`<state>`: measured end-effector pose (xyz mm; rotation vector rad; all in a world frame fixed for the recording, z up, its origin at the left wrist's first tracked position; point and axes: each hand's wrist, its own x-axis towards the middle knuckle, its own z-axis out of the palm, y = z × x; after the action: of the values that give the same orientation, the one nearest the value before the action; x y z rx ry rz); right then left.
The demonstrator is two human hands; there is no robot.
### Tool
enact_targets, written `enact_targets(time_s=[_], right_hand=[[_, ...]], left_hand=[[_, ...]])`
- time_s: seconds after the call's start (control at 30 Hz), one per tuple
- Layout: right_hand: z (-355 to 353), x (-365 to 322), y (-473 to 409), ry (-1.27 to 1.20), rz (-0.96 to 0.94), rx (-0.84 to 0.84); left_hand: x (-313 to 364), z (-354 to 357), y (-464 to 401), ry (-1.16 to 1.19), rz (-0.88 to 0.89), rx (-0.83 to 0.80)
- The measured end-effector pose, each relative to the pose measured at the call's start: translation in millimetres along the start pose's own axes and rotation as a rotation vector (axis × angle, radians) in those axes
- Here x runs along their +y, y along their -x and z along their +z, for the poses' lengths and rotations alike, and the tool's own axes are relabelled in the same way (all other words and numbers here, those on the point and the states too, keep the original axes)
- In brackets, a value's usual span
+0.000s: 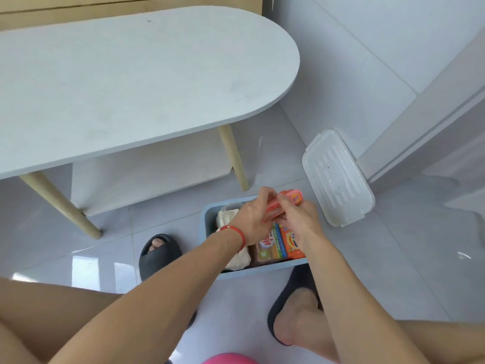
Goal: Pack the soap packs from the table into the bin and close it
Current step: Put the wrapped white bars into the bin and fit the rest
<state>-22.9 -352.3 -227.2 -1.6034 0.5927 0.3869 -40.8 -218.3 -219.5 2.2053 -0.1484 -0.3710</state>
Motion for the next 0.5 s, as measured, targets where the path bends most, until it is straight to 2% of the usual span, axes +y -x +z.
enact_targets(time_s=[0.07, 0.13, 0.23, 0.3, 0.37, 0.5], right_hand=[[-11, 6, -11, 0.058, 0.028, -0.009], [-20, 14, -22, 0.228, 0.011, 0.010], [-22, 19, -20, 0.446, -0.093, 0.058], [-18, 22, -12, 0.592, -0.198, 0.152], [-14, 26, -2, 0.631, -0.294, 0.238], [-14, 30, 1, 0.601, -0.365, 0.284]], left_hand=[[-5, 6, -16, -0.186, 0.030, -0.019], [-13, 13, -22, -0.327, 0.044, -0.025], [-24, 21, -21, -0.430, 0.076, 0.022], [-26, 21, -23, -0.472, 0.138, 0.051], [-25, 20, -23, -0.537, 0.178, 0.051], [-27, 23, -21, -0.689, 0.228, 0.118]])
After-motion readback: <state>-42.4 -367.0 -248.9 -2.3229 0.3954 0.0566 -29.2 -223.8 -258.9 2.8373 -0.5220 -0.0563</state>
